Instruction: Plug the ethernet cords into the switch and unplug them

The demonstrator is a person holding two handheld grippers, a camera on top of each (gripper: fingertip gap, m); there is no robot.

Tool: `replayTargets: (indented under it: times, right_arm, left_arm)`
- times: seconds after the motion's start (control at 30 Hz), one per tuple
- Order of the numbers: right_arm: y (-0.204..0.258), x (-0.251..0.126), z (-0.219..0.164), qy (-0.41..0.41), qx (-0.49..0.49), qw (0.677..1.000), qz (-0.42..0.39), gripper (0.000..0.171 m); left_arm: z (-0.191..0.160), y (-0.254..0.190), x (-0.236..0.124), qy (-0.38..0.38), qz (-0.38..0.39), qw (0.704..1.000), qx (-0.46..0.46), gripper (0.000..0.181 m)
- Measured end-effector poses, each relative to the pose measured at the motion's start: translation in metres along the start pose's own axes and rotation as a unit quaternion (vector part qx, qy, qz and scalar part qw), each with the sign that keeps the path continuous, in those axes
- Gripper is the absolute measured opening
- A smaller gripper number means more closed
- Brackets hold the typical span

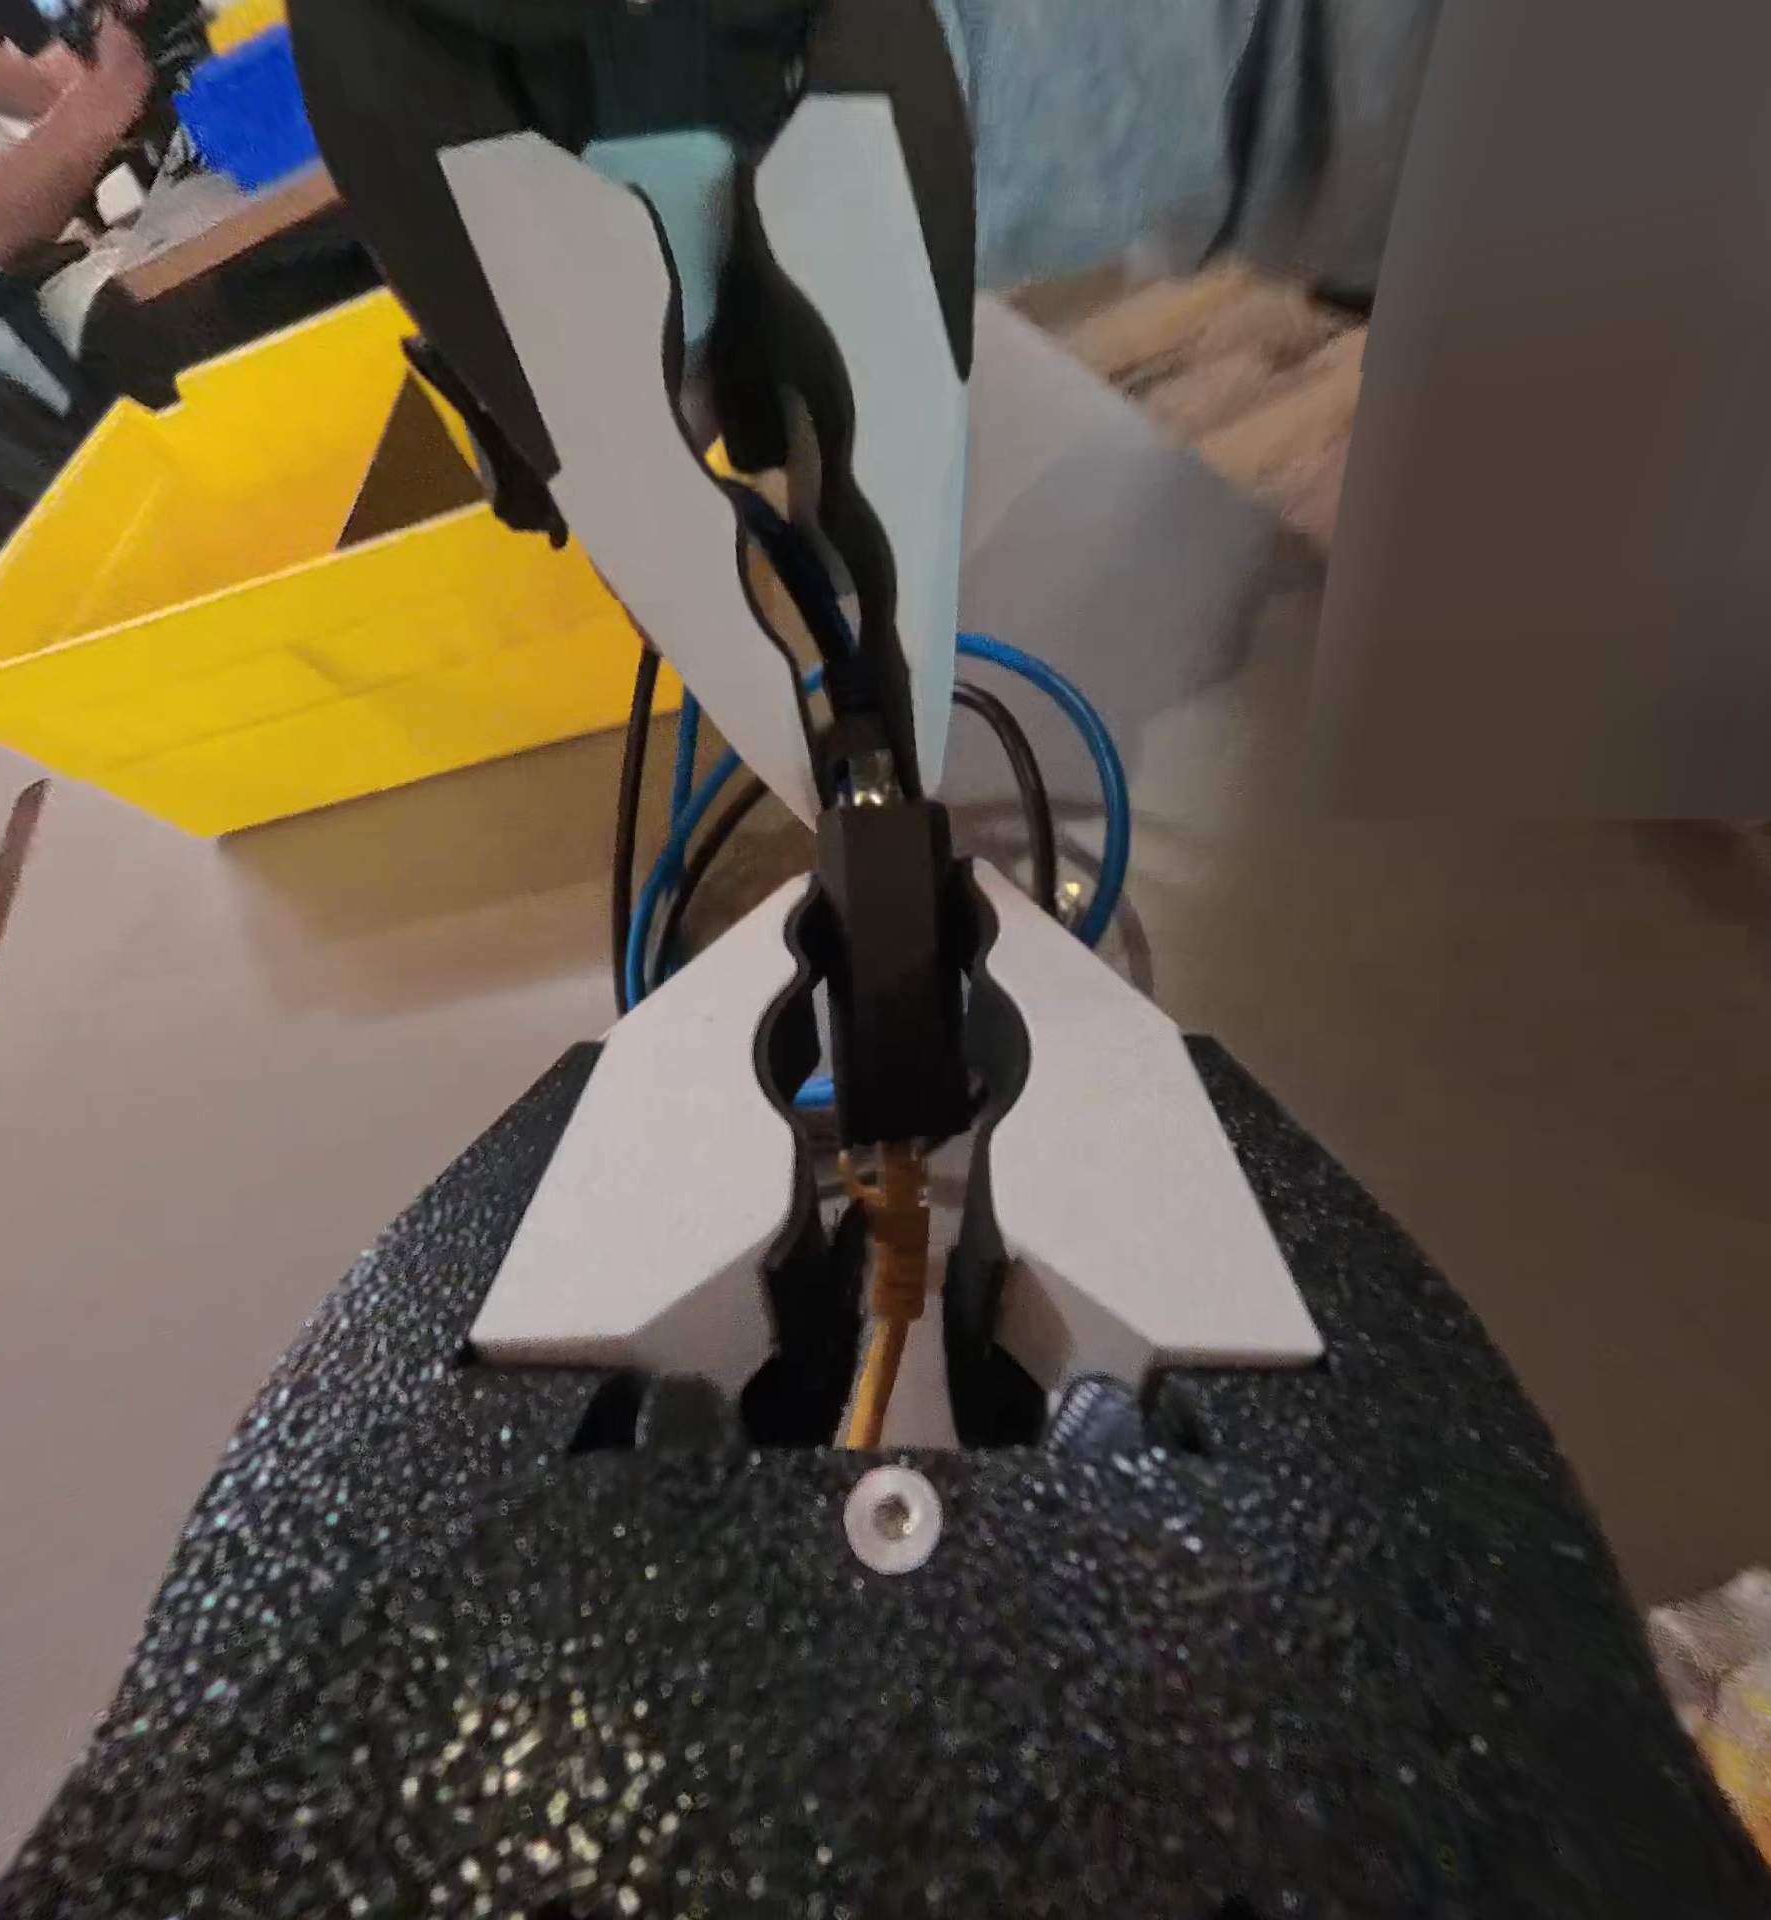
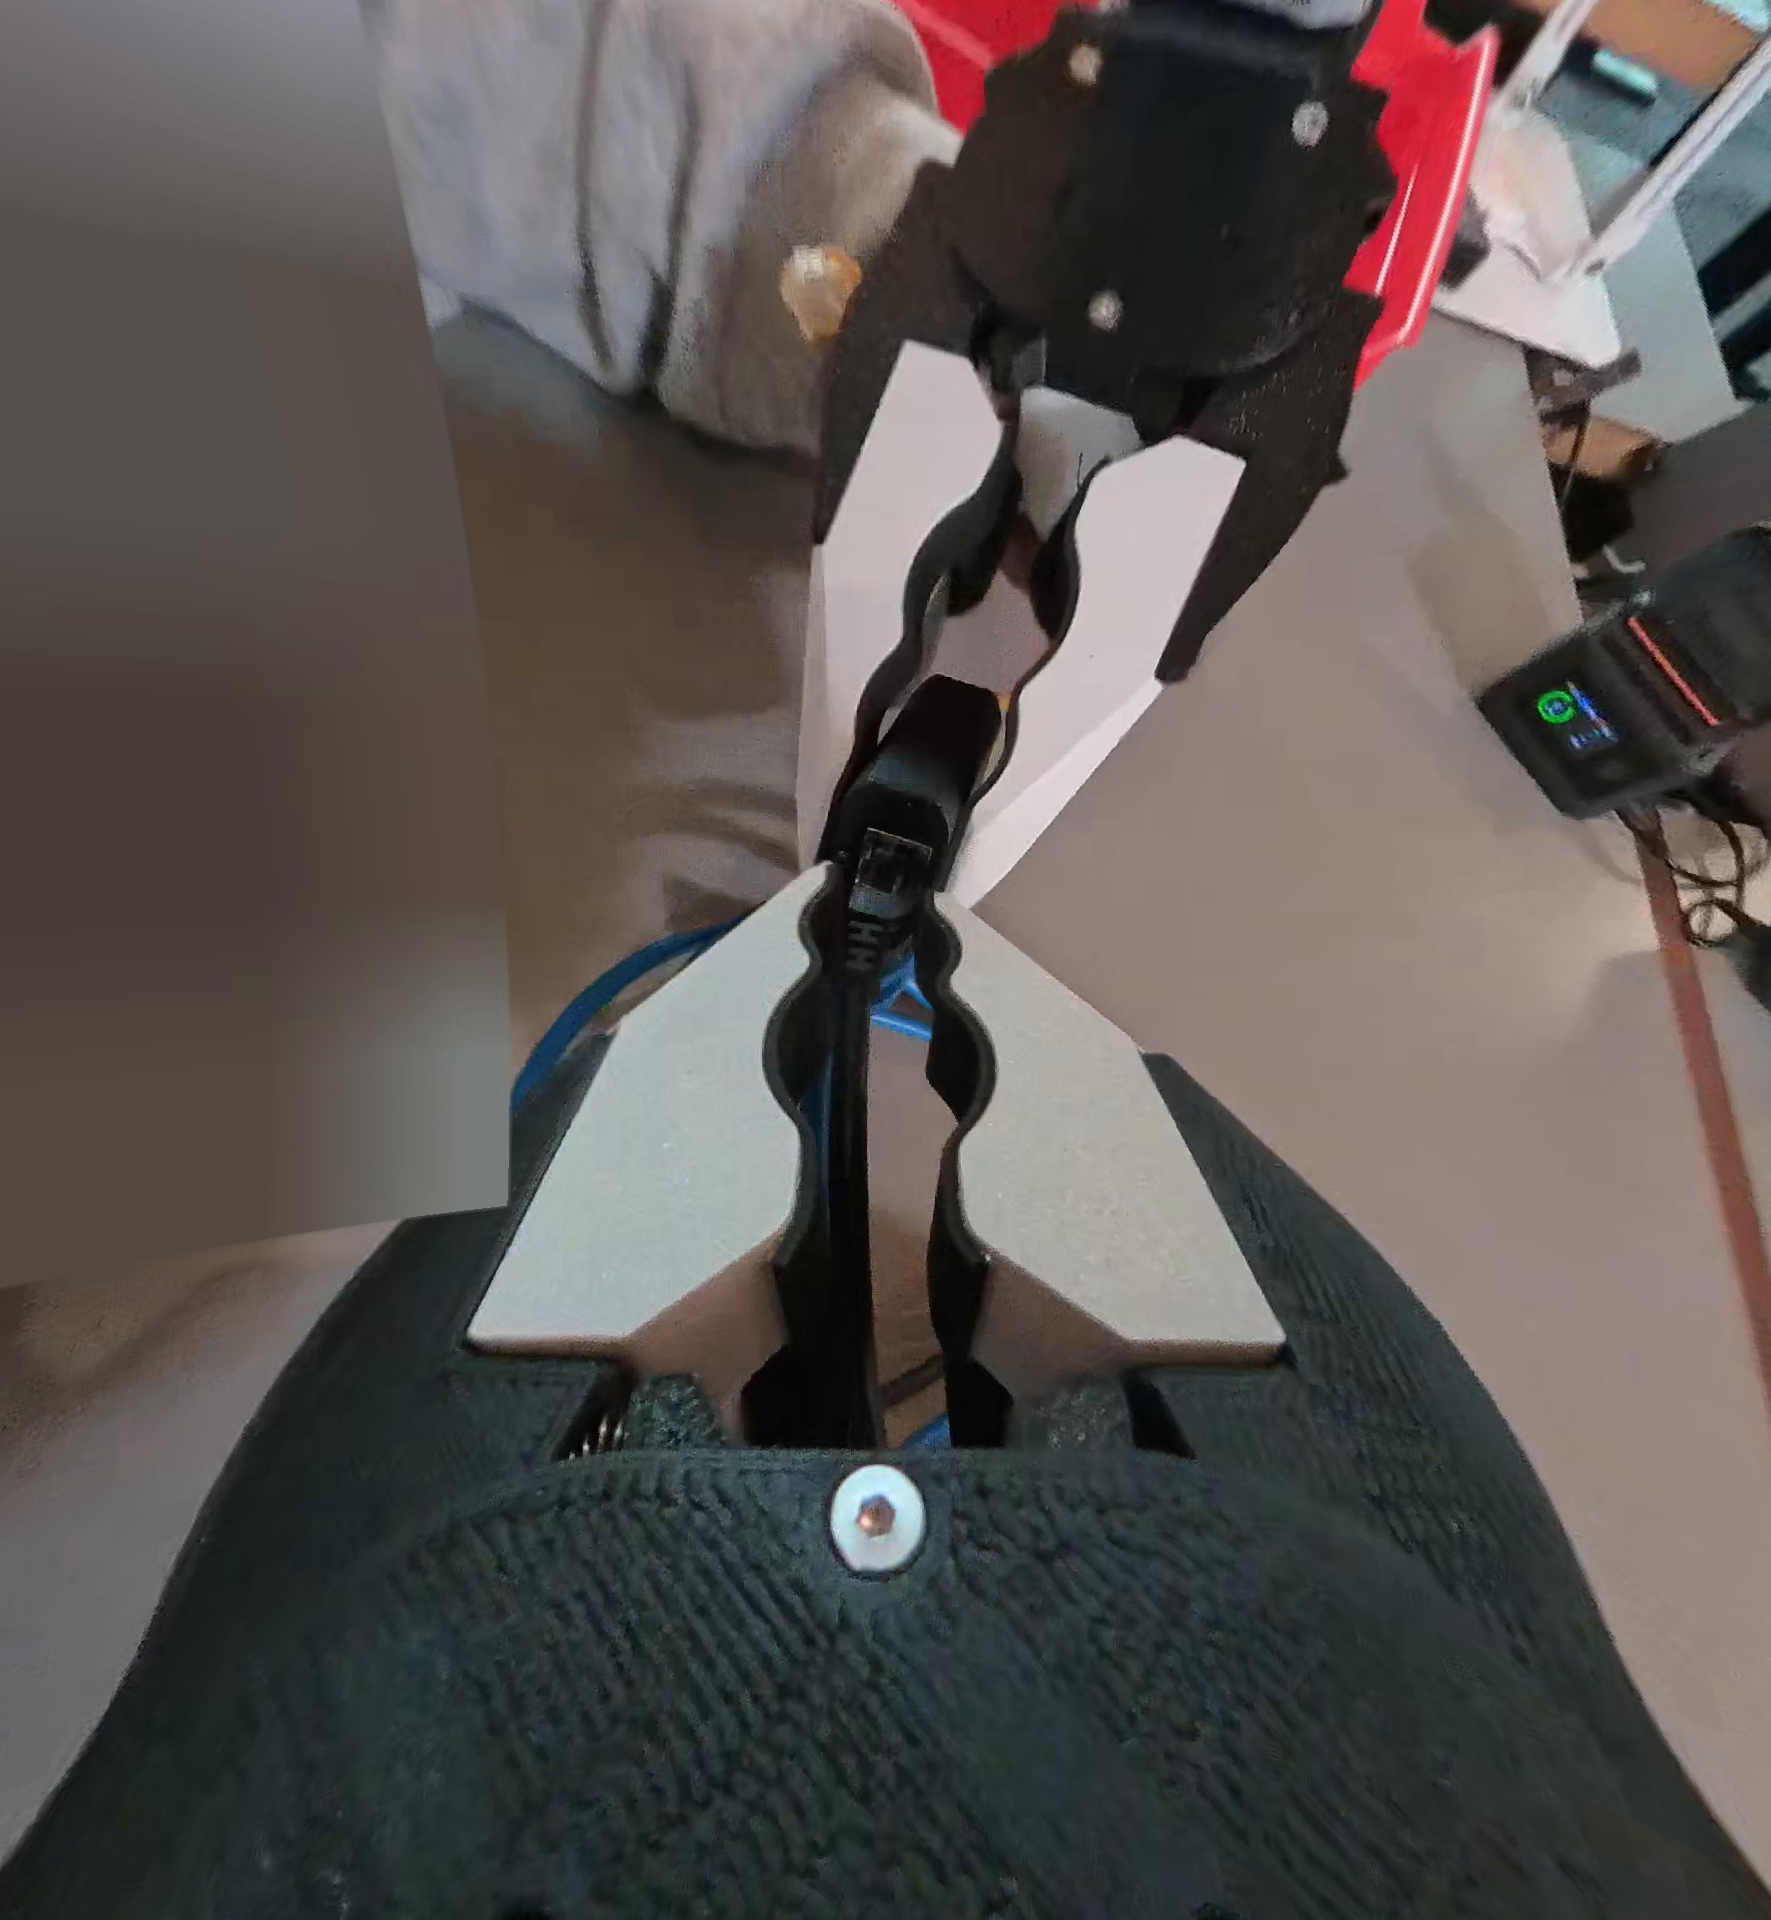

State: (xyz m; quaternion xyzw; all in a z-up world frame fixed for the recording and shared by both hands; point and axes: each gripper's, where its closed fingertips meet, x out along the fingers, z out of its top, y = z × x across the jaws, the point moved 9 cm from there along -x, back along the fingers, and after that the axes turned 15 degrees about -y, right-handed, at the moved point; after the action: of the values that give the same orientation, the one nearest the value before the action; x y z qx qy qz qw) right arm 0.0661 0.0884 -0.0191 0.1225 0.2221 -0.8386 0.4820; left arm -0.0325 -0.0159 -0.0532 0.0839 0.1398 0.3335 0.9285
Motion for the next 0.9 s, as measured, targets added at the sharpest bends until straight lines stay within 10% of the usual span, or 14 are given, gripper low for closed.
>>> replayTargets:
  times: [0.03, 0.53, 0.67, 0.8, 0.9]
  right_arm:
    - [0.001, -0.003, 0.003, -0.014, 0.008, 1.000, 0.006, 0.012]
    - [0.022, -0.006, -0.010, -0.123, 0.077, 0.988, 0.054, 0.014]
    - [0.022, 0.001, -0.028, -0.120, 0.045, 0.989, -0.069, 0.012]
    - [0.023, -0.003, -0.042, -0.169, 0.050, 0.971, -0.164, 0.012]
    - [0.032, 0.002, -0.048, -0.183, 0.037, 0.965, -0.185, 0.012]
  left_arm:
    - [0.004, -0.001, -0.001, -0.014, -0.012, 1.000, -0.013, 0.022]
    - [0.012, -0.015, 0.007, -0.026, -0.115, 0.987, -0.110, 0.023]
    - [-0.007, -0.001, 0.001, -0.005, -0.067, 0.990, -0.128, 0.025]
    - [-0.037, 0.013, -0.006, -0.037, -0.027, 0.977, -0.207, 0.076]
    - [-0.040, 0.011, 0.000, -0.098, -0.048, 0.967, -0.232, 0.076]
